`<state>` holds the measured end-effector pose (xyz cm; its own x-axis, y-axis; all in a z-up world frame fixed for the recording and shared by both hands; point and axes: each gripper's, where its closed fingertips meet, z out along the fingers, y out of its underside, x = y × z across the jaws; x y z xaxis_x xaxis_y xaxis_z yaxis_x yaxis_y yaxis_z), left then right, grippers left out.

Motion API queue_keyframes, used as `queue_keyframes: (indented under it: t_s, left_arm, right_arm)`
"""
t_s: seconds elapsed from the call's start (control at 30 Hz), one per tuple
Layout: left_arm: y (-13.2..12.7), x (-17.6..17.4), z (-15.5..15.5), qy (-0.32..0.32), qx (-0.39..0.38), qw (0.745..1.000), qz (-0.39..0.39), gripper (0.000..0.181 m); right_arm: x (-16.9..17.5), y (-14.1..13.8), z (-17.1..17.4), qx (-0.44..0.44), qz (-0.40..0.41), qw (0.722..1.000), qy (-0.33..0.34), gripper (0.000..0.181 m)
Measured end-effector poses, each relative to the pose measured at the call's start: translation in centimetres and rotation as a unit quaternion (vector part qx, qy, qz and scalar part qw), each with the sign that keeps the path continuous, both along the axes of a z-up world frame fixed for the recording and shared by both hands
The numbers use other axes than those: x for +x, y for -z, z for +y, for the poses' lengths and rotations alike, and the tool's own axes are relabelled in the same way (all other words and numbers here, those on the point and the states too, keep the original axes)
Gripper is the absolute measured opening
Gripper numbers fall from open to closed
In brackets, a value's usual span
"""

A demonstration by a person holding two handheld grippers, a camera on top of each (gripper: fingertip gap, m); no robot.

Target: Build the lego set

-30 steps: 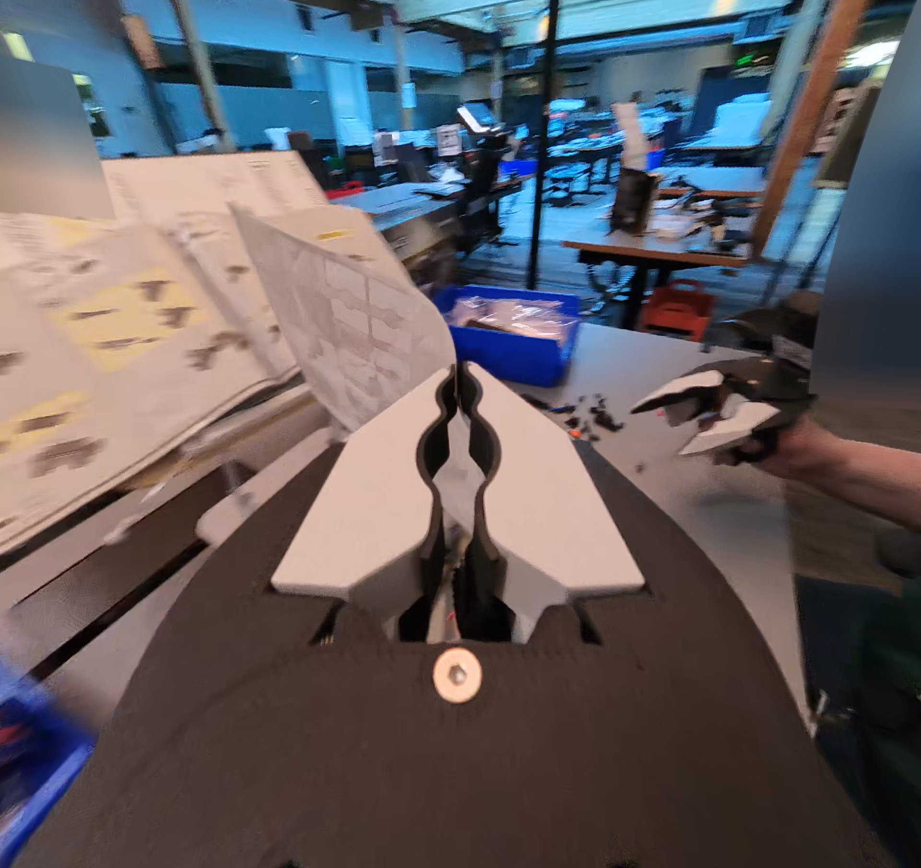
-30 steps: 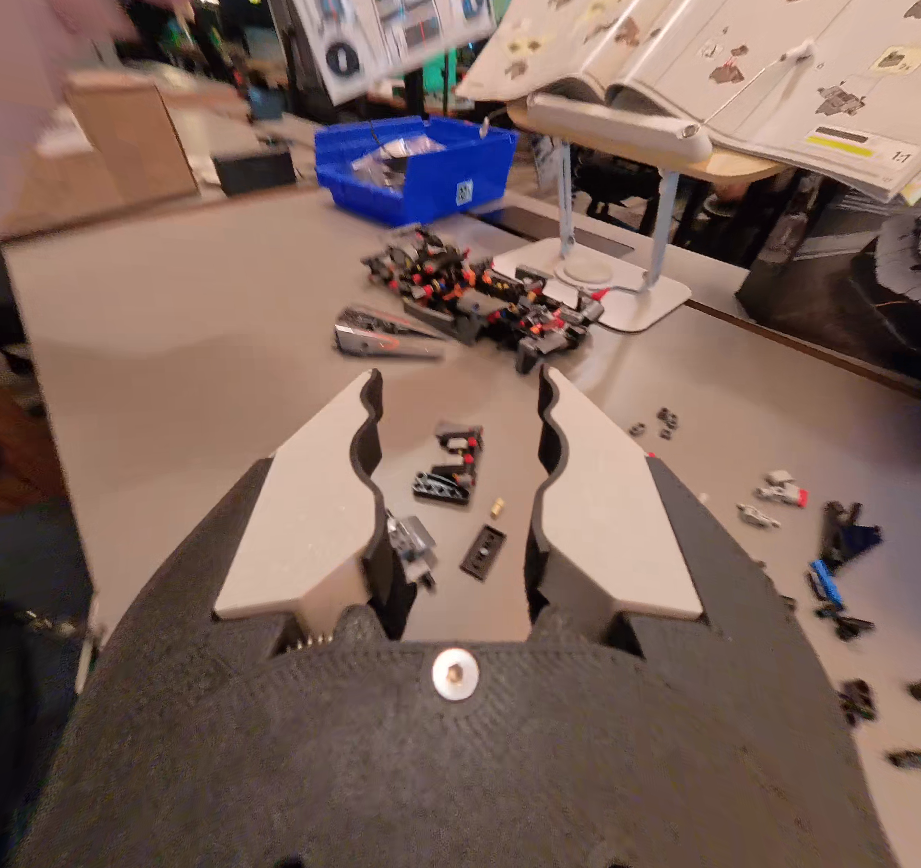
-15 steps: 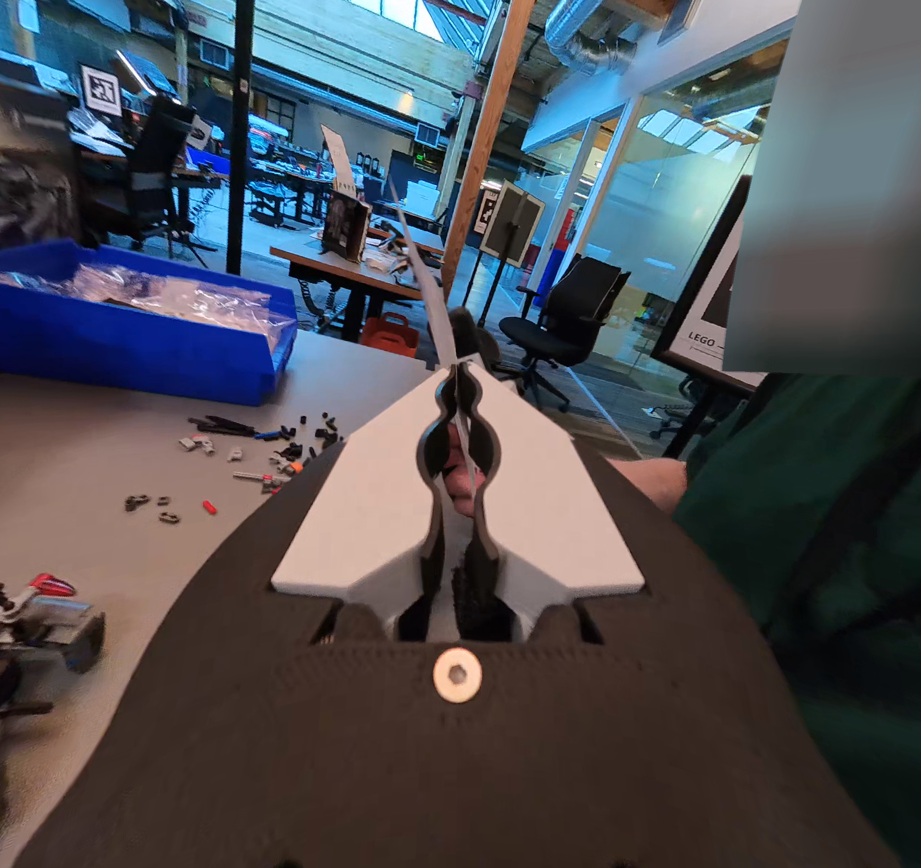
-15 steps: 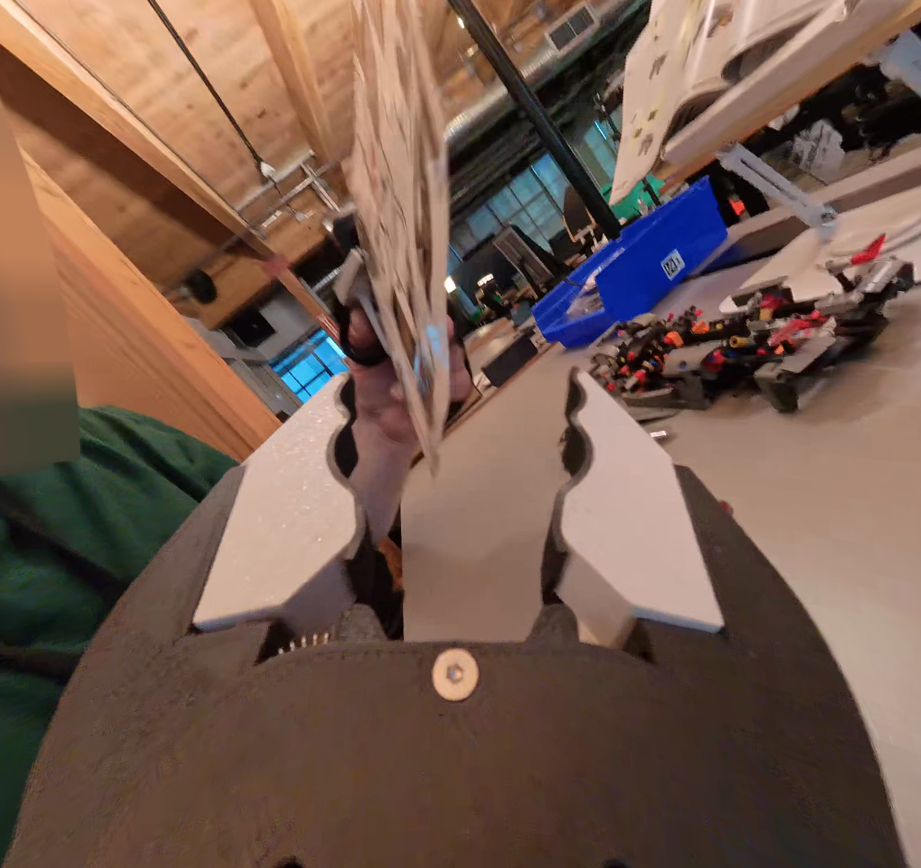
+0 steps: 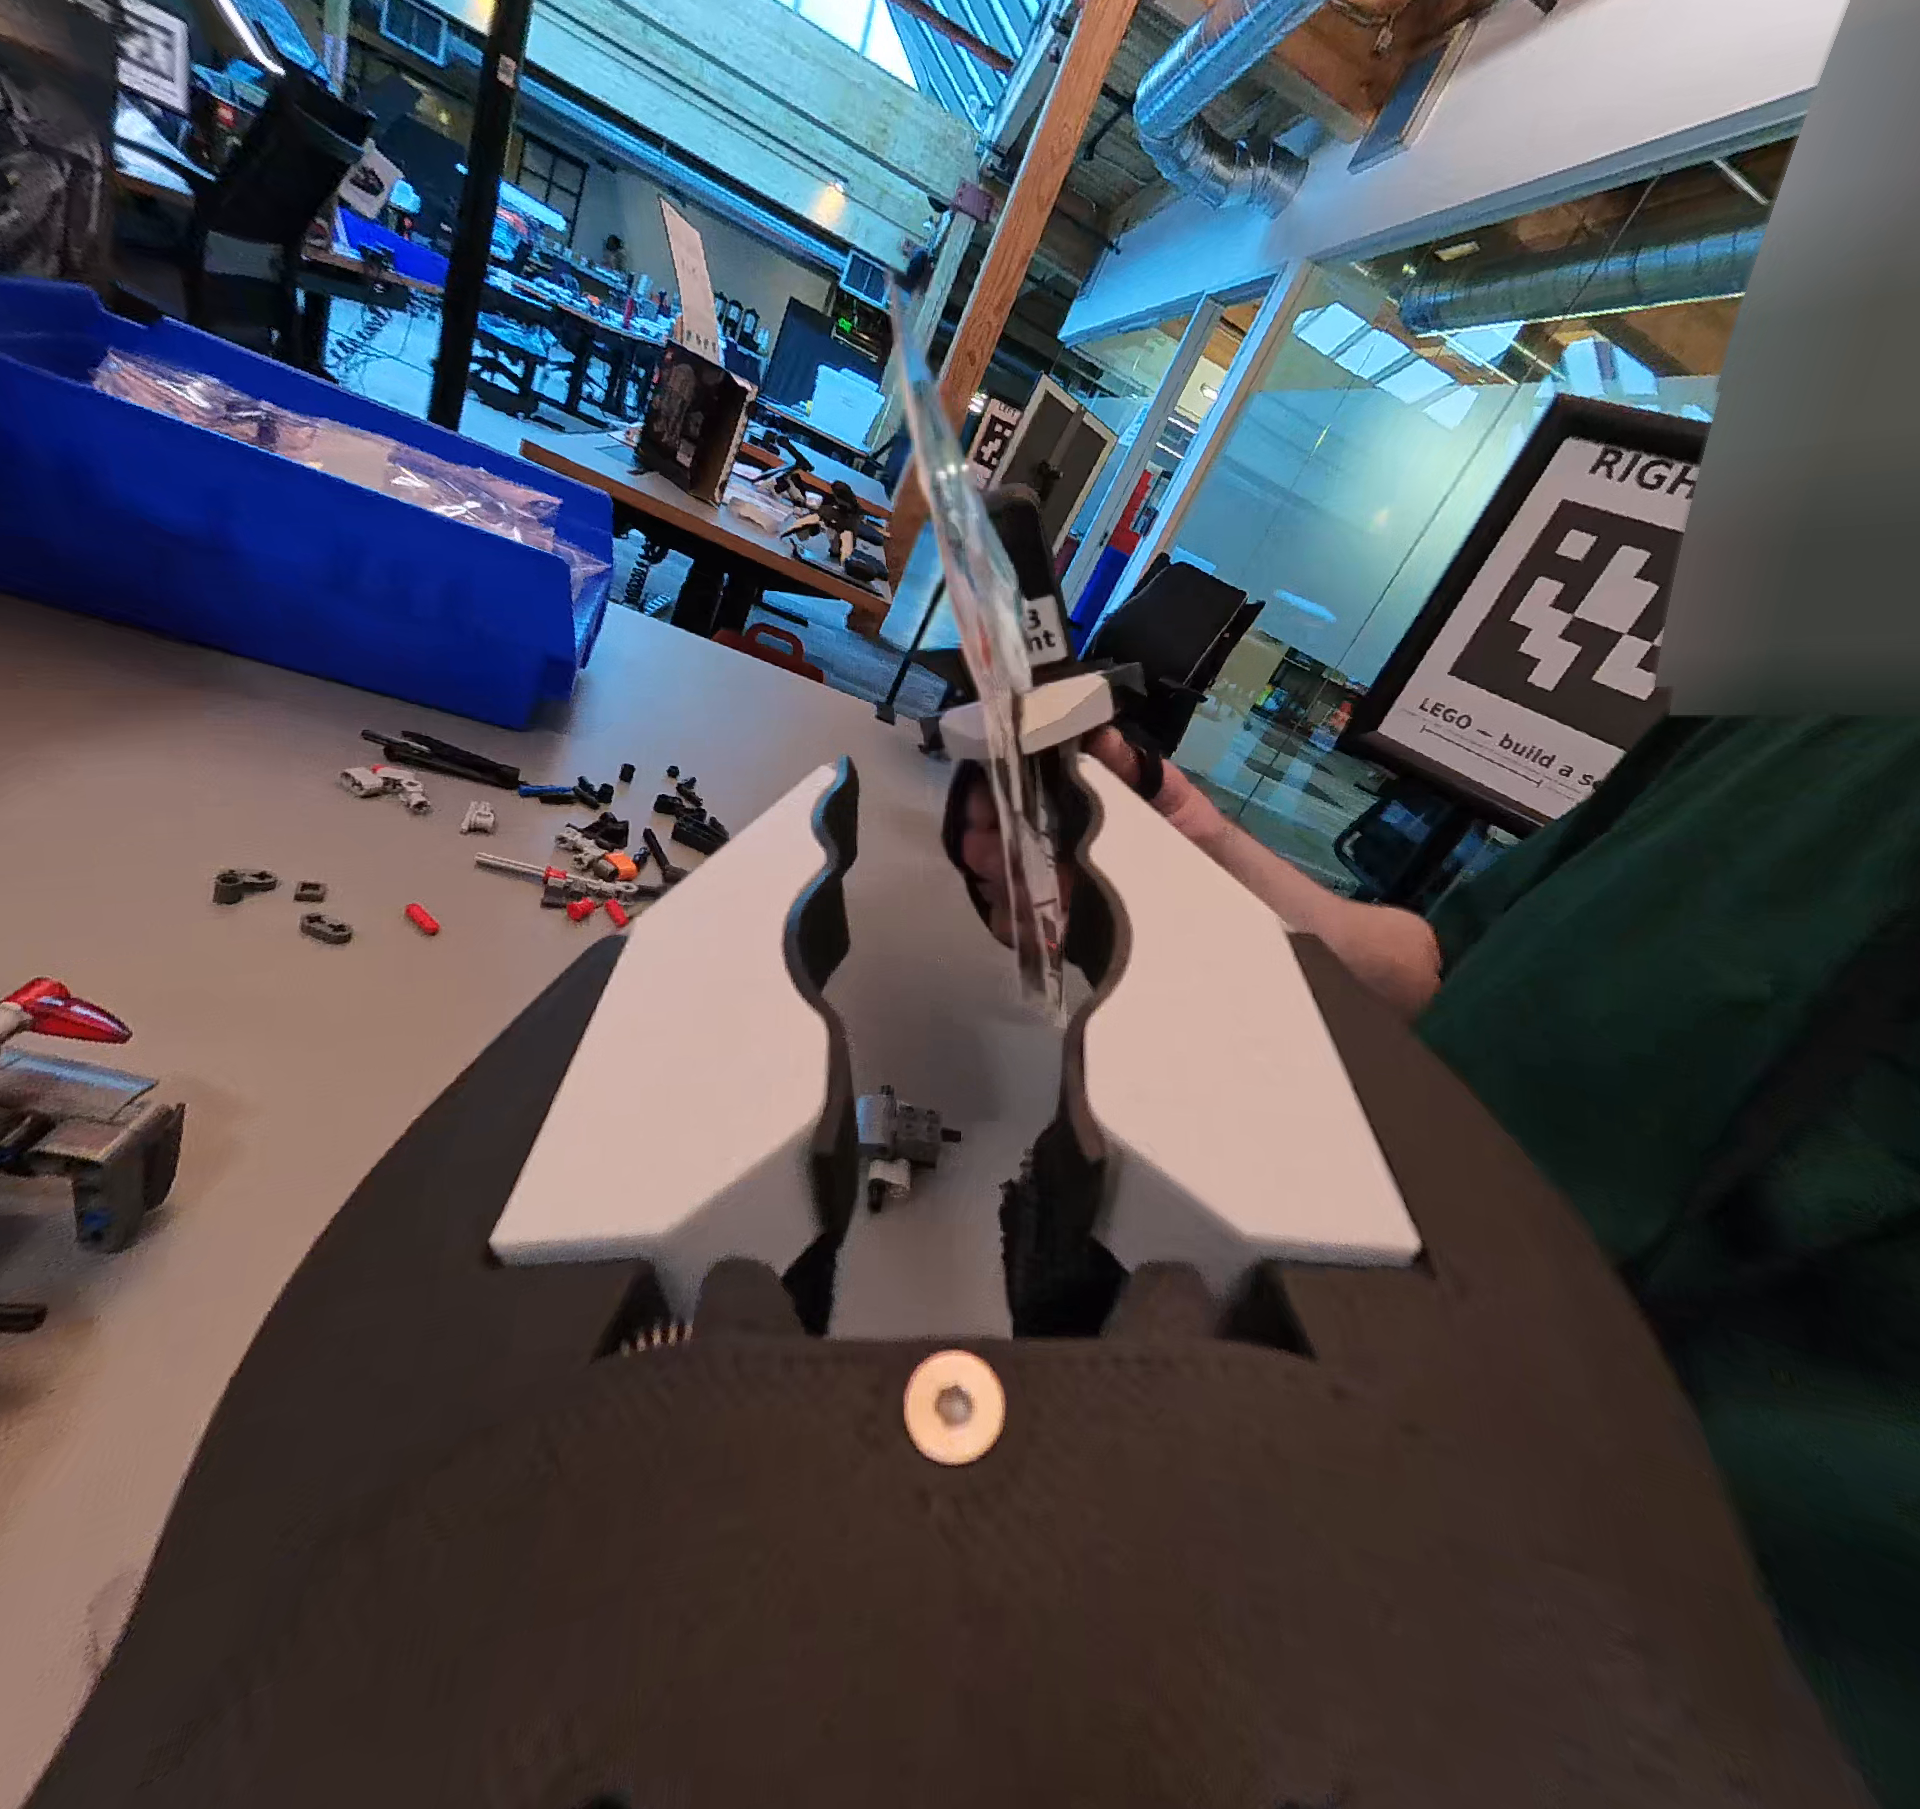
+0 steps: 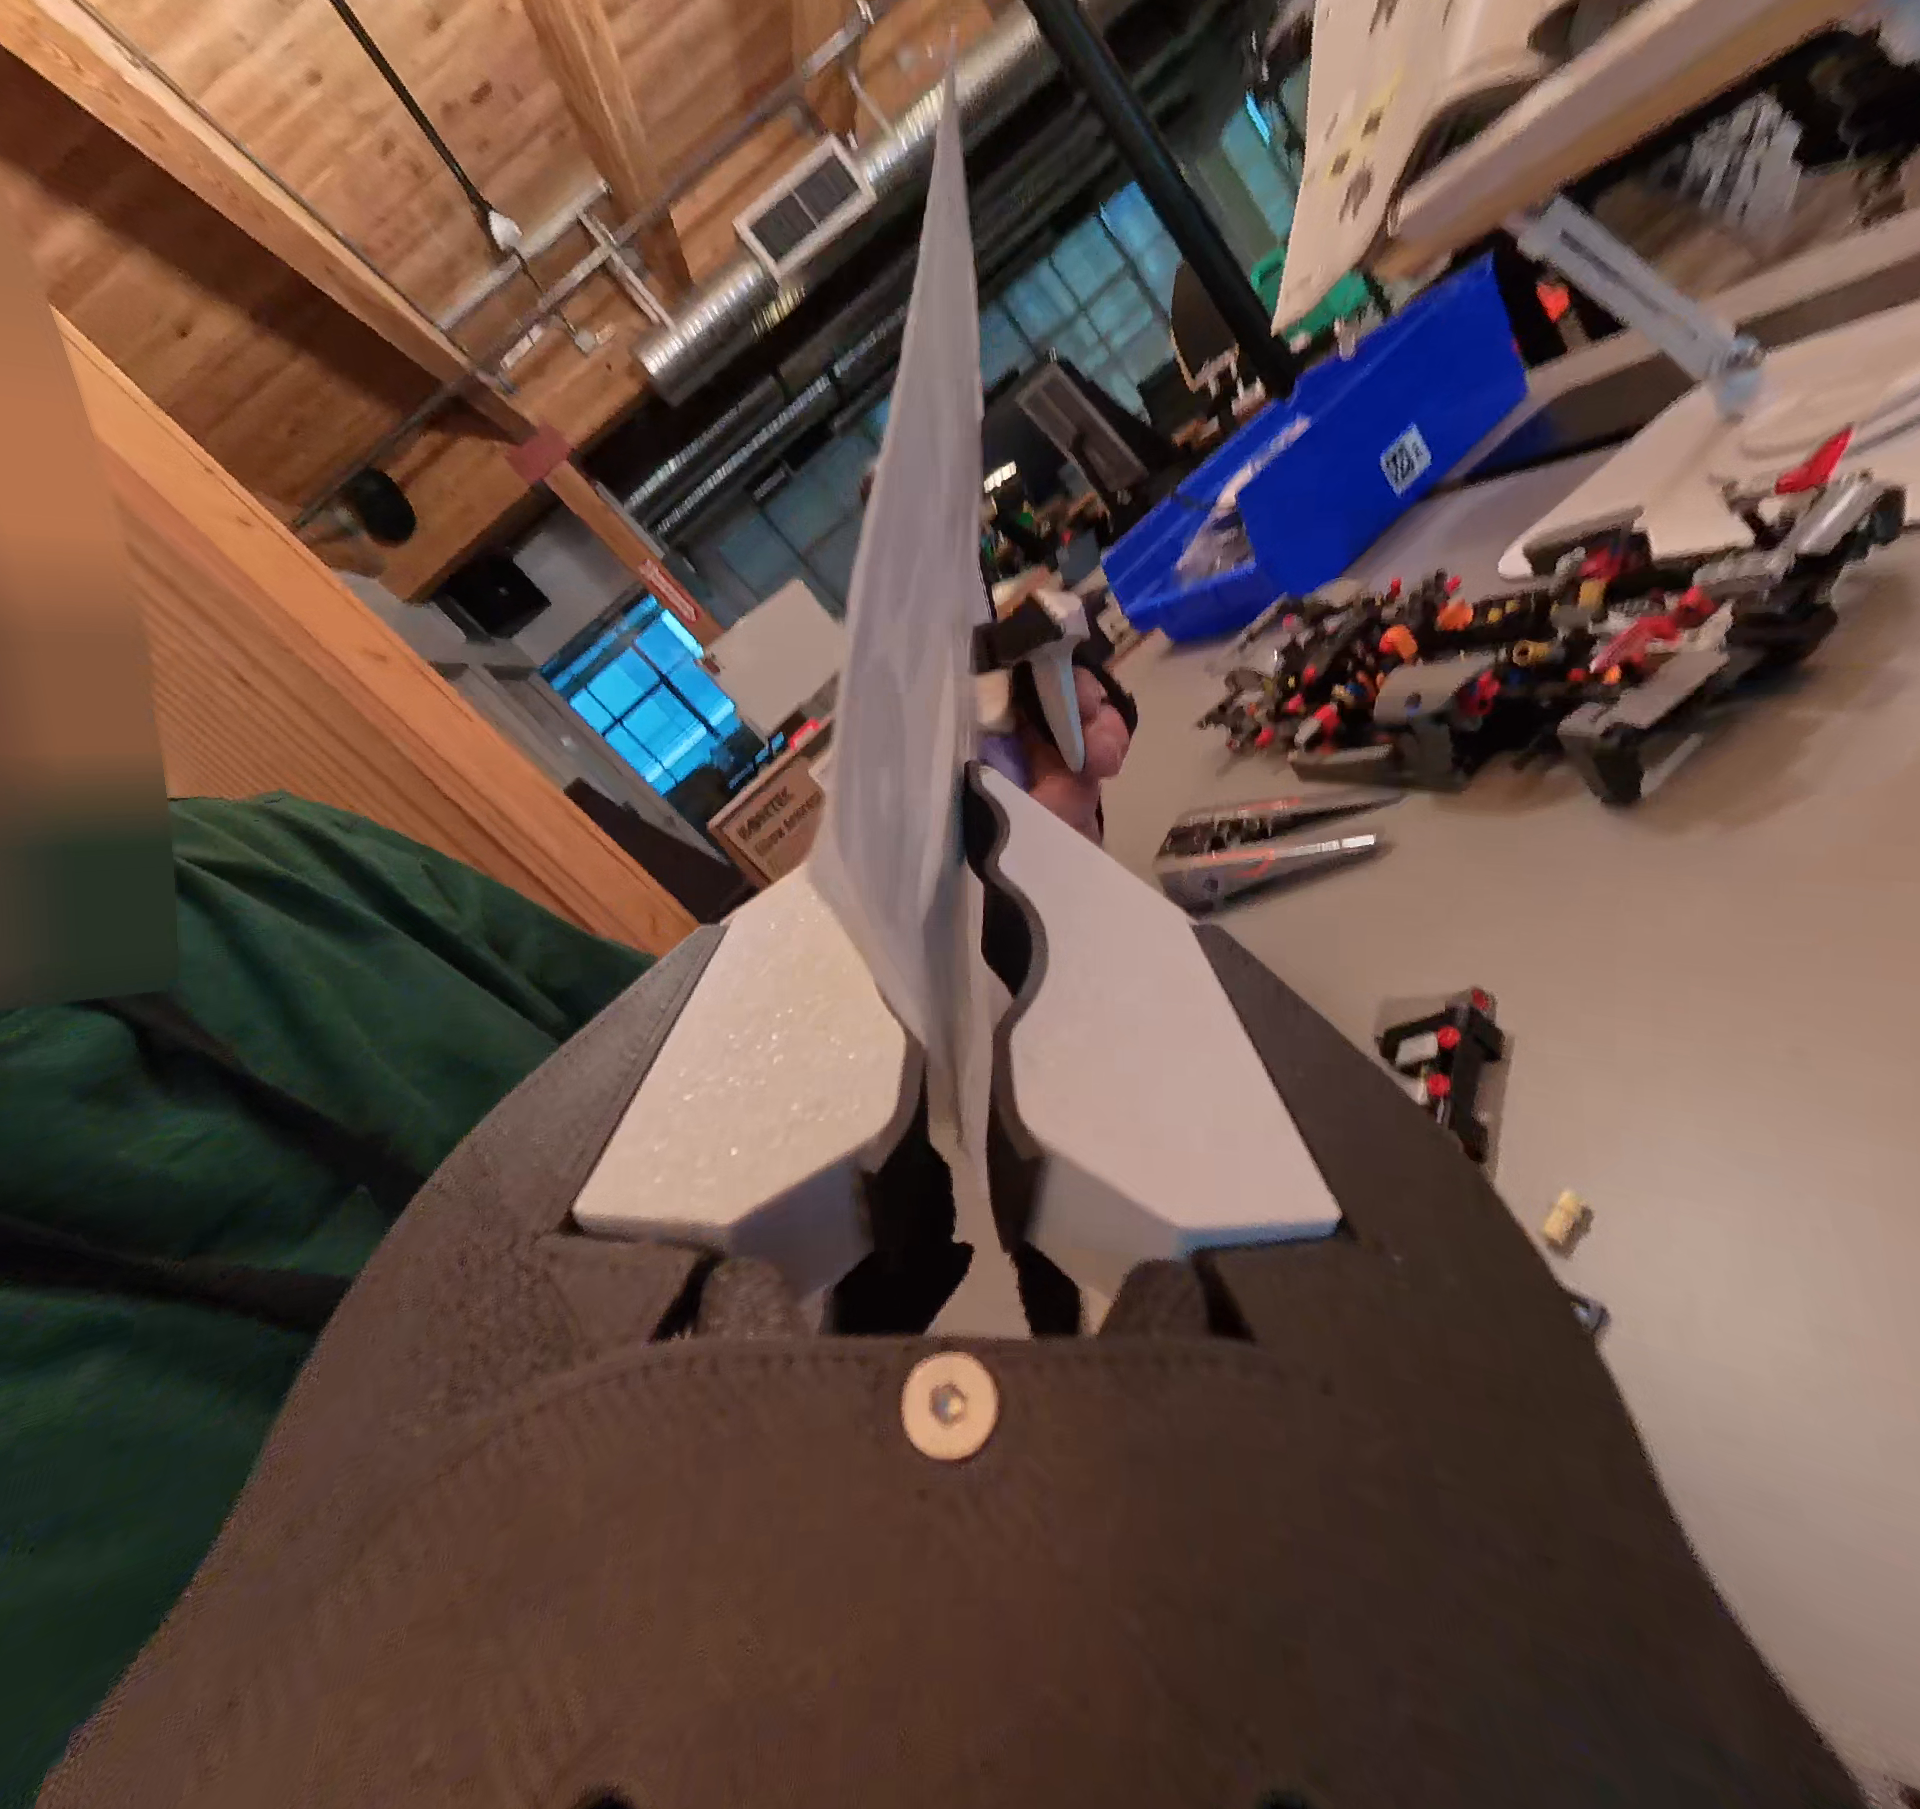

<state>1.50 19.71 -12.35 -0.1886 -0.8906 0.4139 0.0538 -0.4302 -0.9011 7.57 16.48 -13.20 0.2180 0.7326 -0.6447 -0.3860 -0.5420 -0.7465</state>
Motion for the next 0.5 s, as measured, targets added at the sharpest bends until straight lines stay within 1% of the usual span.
queue_keyframes:
  t_s: [0.07,0.13,0.2,0.23,0.3,0.33,0.43,0.5]
  left_arm:
    - [0.1,0.3,-0.7,0.021,0.0,1.0,0.002,0.039]
    - [0.5,0.7,-1.0,0.023,0.013,1.0,0.01,0.037]
    - [0.9,1.0,-1.7,0.038,0.022,0.999,0.017,0.026]
    - [1.1,1.1,-1.7,0.036,0.027,0.999,0.022,0.02]
    - [1.0,1.1,-1.2,0.007,0.042,0.999,0.01,0.0]
    - [1.0,1.0,-1.2,0.008,0.038,0.999,0.007,0.0]
    - [1.0,0.5,-0.5,-0.005,0.027,1.0,0.001,0.0]
    - [1.0,0.2,0.0,-0.014,0.013,1.0,-0.007,0.0]
  right_arm:
    - [-0.4,0.8,-0.2,-0.015,-0.032,0.999,-0.016,0.0]
    - [-0.9,1.4,-0.4,-0.024,-0.06,0.997,-0.032,0.0]
    - [-1.4,1.9,-0.7,-0.032,-0.083,0.995,-0.049,0.0]
    - [-1.7,2.1,-0.8,-0.034,-0.094,0.993,-0.055,0.0]
    - [-2.1,2.4,-0.8,-0.035,-0.114,0.991,-0.062,0.0]
    - [-2.1,2.3,-0.7,-0.031,-0.116,0.991,-0.057,0.0]
    - [-1.9,2.0,0.2,-0.032,-0.103,0.994,-0.033,0.022]
    - [-1.4,1.0,0.5,-0.017,-0.073,0.997,-0.019,0.027]
